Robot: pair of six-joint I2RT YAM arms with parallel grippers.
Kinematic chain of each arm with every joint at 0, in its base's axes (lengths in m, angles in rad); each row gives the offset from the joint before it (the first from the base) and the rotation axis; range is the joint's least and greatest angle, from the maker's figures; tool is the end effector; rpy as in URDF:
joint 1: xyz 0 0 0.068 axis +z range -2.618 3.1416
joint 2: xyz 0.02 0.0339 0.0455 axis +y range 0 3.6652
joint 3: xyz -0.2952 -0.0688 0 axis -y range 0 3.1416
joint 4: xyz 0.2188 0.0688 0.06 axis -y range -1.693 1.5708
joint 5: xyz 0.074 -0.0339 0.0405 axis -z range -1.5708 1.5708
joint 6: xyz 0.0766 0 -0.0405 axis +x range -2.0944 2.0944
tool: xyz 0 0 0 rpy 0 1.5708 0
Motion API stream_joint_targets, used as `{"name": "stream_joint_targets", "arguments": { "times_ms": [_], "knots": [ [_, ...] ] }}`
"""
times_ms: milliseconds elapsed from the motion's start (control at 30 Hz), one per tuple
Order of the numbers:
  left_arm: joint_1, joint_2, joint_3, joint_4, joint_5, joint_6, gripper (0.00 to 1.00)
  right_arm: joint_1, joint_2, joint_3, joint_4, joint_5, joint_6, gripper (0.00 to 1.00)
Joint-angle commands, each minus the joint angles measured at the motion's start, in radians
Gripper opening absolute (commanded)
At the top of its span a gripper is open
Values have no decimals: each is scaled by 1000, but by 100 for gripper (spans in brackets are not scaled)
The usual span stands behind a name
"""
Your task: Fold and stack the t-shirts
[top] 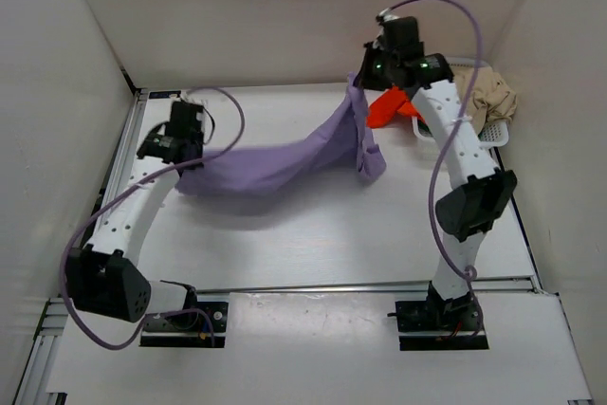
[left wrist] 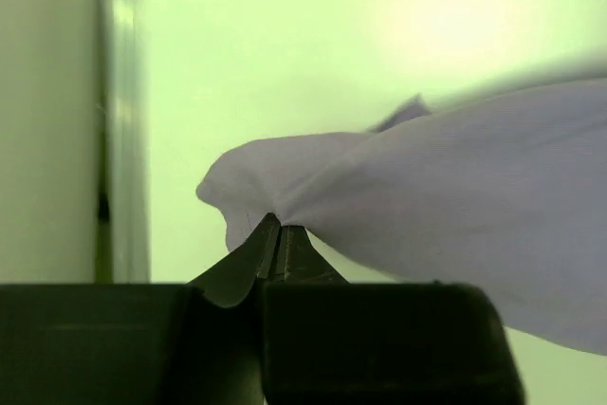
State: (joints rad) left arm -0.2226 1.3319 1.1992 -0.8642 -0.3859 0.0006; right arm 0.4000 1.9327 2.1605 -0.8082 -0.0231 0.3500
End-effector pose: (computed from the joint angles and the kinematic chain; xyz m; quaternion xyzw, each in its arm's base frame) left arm 0.2538 -0.0279 0.3091 0.0509 0.9415 0.1520 0.2964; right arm 0.4138 0.1769 0.4149 -0.0275 0.8794 0.1835 0.4384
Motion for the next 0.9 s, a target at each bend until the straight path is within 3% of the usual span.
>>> {"name": "stream_joint_targets", "arguments": {
  "times_ms": [0, 100, 167, 267, 300, 333, 433, 467, 500, 533, 567, 600, 667, 867],
  "knots": [
    [31, -46, 173, 45, -136, -1, 10, -26, -147, 53, 26, 3, -25, 0],
    [31, -72, 200, 45, -165, -1, 10, -26, -355, -141, 96, 35, -48, 0],
    [31, -102, 97, 45, -165, -1, 10, -26, -449, -290, 135, 61, -20, 0],
    [-17, -177, -135, 45, -165, -1, 10, -26, -631, -645, 149, 113, 50, 0],
    [-35, -194, -197, 45, -165, -1, 10, -26, -714, -742, 149, 132, 135, 0],
    [-64, -227, -255, 45, -150, -1, 10, -36, -754, -941, 149, 149, 183, 2],
    [-75, -264, -453, 33, -70, -1, 13, -36, -856, -1204, 121, 159, 343, 25],
    [-86, -264, -531, 22, -52, -1, 18, -36, -868, -1345, 103, 170, 384, 45],
    [-86, -264, -567, 7, -30, -1, 24, -59, -868, -1402, 92, 170, 420, 54],
    [-86, -273, -596, -4, 5, -1, 31, -69, -868, -1448, 83, 170, 441, 62],
    [-95, -273, -636, -21, 22, -1, 52, -79, -868, -1481, 73, 157, 473, 69],
    [-95, -273, -650, -47, 36, -1, 58, -88, -856, -1508, 73, 157, 474, 71],
    [-95, -292, -662, -56, 54, -1, 65, -89, -856, -1509, 73, 167, 474, 71],
    [-84, -324, -665, -62, 10, -1, 73, -89, -796, -1337, 82, 193, 362, 71]
  ]
}}
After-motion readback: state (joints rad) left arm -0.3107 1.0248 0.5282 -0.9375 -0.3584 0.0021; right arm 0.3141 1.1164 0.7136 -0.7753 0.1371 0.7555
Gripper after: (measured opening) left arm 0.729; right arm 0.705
